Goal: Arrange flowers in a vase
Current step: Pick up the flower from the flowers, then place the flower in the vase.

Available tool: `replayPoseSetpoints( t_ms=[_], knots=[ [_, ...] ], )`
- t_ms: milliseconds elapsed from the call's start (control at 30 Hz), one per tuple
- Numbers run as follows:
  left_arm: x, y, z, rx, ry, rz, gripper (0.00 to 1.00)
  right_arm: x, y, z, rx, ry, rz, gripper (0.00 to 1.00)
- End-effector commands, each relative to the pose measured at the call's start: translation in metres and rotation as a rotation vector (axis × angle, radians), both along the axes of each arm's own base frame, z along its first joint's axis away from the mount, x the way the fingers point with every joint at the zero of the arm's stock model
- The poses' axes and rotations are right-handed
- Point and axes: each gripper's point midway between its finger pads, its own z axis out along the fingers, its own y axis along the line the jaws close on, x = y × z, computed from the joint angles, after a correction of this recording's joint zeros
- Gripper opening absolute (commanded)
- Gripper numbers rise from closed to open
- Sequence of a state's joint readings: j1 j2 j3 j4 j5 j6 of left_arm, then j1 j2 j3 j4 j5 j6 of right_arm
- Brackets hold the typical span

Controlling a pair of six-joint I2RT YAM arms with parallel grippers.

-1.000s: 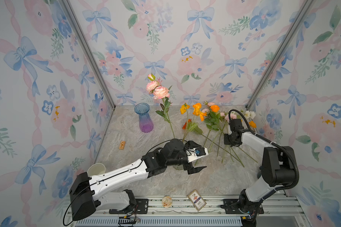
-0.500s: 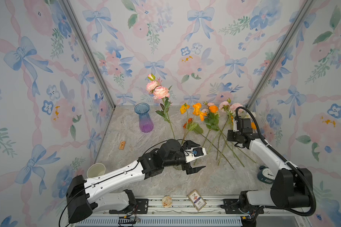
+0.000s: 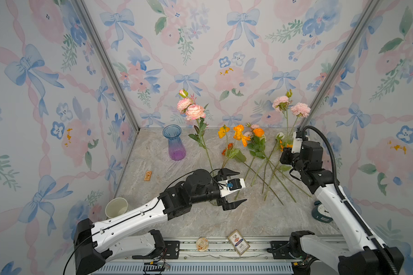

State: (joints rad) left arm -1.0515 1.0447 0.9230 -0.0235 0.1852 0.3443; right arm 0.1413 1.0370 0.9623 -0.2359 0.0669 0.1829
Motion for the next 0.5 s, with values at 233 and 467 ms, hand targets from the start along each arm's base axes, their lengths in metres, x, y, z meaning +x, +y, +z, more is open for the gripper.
replayPoseSetpoints(
  t_ms=[233,467],
  knots=[
    [-0.012,0.033,0.039,-0.113,-0.029,0.047,0.98,-0.054,0.056,0.081,0.136,-0.345,0.141,0.00],
    [-0.009,0.070,0.028,-0.132,-0.005,0.173,0.98,-0.093,0.087,0.119,0.314,-0.557,0.281,0.00]
  ],
)
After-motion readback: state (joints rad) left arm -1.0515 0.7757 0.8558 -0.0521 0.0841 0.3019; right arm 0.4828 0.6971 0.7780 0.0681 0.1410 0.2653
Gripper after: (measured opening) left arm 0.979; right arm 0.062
